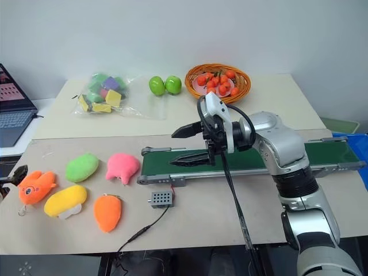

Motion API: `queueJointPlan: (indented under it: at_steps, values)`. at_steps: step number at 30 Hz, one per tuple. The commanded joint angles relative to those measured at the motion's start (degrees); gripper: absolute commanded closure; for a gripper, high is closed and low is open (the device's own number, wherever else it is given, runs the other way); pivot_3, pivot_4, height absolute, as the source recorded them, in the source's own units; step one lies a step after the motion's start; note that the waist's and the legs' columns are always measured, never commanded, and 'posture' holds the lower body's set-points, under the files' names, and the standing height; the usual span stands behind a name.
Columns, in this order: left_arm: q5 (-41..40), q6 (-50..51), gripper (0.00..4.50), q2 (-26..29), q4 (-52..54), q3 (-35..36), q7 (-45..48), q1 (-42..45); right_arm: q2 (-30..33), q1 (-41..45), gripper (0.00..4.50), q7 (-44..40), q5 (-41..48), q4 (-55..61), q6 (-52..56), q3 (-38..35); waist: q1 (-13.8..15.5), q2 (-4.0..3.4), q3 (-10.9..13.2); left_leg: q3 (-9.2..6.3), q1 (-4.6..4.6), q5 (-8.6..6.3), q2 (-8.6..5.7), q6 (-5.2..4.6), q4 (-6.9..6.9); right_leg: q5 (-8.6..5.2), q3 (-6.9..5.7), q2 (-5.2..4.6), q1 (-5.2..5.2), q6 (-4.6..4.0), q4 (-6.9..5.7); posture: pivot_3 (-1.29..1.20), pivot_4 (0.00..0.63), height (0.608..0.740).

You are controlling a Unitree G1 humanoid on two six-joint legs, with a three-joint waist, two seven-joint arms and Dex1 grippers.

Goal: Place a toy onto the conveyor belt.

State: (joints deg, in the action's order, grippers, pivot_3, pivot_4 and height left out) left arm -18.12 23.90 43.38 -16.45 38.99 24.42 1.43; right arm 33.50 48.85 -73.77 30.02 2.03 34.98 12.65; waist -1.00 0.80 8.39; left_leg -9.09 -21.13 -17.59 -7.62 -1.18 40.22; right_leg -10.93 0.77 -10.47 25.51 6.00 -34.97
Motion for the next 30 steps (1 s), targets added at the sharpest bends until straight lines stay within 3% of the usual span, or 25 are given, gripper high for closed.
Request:
queueJointPlan:
  at_steps: [1, 6, 9, 11, 19, 27, 30]
  values:
    - [0.56, -3.96, 0.06, 0.19, -5.52, -1.42, 1.62, 1.39, -0.45, 2.02, 0.0, -0.87, -0.83, -0.07, -1.83, -0.59, -0.03, 0.0, 0.0, 0.03, 0.0, 0.0, 0.0, 0.01, 0.0, 0.01, 0.0, 0.0, 0.03, -0.01, -0.02, 0.0, 0.15, 0.74]
    - [0.12, -2.01, 0.06, 0.58, -12.43, -5.17, 4.84, 3.11, -0.5, 2.39, 0.0, -0.53, -1.5, 0.51, -1.6, -1.25, -0.07, 0.01, -0.01, 0.16, -0.03, -0.01, 0.03, 0.01, 0.0, 0.05, -0.04, -0.01, 0.21, -0.08, -0.1, 0.0, 0.15, 0.74]
    - [1.11, -2.26, 0.7, 1.01, -17.73, -7.97, 7.42, 3.99, -0.34, 2.6, 0.0, 0.2, -1.77, 1.2, -1.34, -1.85, -0.22, 0.01, -0.01, 0.28, -0.03, -0.01, 0.05, 0.01, -0.01, 0.07, -0.04, -0.01, 0.31, -0.11, -0.16, 0.0, 0.15, 0.74]
    - [1.45, -3.23, 1.56, 1.65, -20.52, -8.25, 7.38, 5.03, -0.26, 2.73, 0.0, 0.69, -1.89, 1.4, -1.29, -2.11, -0.25, 0.0, -0.02, 0.37, -0.03, -0.01, 0.08, 0.02, -0.02, 0.08, -0.04, -0.01, 0.41, -0.12, -0.25, 0.0, 0.15, 0.74]
    - [0.95, -5.82, 4.2, 5.67, -29.33, -6.05, 3.8, 11.09, 0.38, 2.42, 0.0, 2.15, -2.41, 1.9, -1.47, -2.83, -0.31, -0.02, -0.04, 0.6, -0.02, 0.0, 0.19, 0.04, 0.01, 0.16, -0.03, 0.02, 0.56, -0.25, -0.37, 0.0, 0.15, 0.74]
    - [-0.57, -4.42, 4.2, 11.44, -24.12, -3.52, -2.48, 18.93, 0.51, 2.15, 0.0, 2.65, -2.7, 1.64, -1.81, -3.11, -1.15, 0.38, -0.12, 0.68, -0.05, -0.03, 0.32, 0.11, 0.05, 0.21, -0.1, 0.11, 0.65, -0.32, -0.46, 0.0, 0.15, 0.74]
    - [-2.41, -1.03, 4.2, 12.19, -15.12, -5.07, -0.75, 22.01, 0.54, 2.37, 0.0, 2.51, -2.74, 1.25, -1.98, -3.12, -1.33, 0.4, -0.12, 0.68, -0.08, -0.04, 0.31, 0.11, 0.05, 0.22, -0.13, 0.09, 0.65, -0.33, -0.41, 0.0, 0.15, 0.74]
